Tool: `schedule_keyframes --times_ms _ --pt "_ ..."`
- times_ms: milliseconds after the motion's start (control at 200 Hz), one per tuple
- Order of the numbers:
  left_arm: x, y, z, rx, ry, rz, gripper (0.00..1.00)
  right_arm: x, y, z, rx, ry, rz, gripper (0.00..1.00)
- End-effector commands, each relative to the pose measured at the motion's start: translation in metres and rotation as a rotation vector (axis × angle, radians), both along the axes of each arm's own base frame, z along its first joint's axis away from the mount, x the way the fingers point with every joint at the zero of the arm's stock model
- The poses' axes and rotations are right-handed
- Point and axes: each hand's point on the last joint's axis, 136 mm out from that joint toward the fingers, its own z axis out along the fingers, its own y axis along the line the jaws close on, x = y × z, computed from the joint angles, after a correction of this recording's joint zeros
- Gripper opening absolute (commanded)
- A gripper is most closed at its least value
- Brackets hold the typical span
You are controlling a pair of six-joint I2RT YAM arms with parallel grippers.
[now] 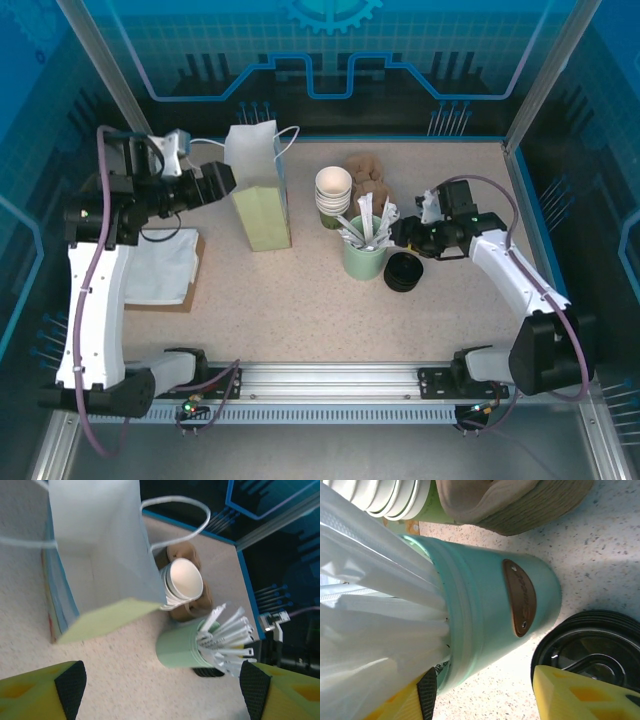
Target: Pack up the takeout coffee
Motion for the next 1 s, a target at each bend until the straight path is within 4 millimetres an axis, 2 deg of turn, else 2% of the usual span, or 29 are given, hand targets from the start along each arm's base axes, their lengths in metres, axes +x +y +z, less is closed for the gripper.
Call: schedule_keyframes --times_ms 0,160,330,545,735,996 --pt "-0.006 -0.008 -0.009 -0.068 0.02 -0.015 0.84 0.006 0.01 0.012 0.025 -0.019 0.015 0.55" --pt "-0.012 -0.005 -0.025 -0.063 0.055 0.002 0.84 0.008 0.014 0.005 -0.001 0.003 0.018 0.53" --pt "-0.014 -0.003 -0.028 -0.058 0.056 0.016 0.85 0.012 0.015 -0.002 -0.037 0.042 0.007 0.49" --pt "-0.019 0.0 -0.029 -0.044 0.05 0.031 0.85 0.012 0.014 -0.009 -0.078 0.098 0.002 0.34" --pt "-0.021 0.003 -0.033 -0.024 0.055 0.045 0.85 0.012 0.017 -0.002 -0.088 0.099 0.006 0.19" --pt "-0.021 0.005 -0.037 -0.015 0.061 0.053 0.86 0.009 0.022 0.015 -0.079 0.081 0.032 0.09"
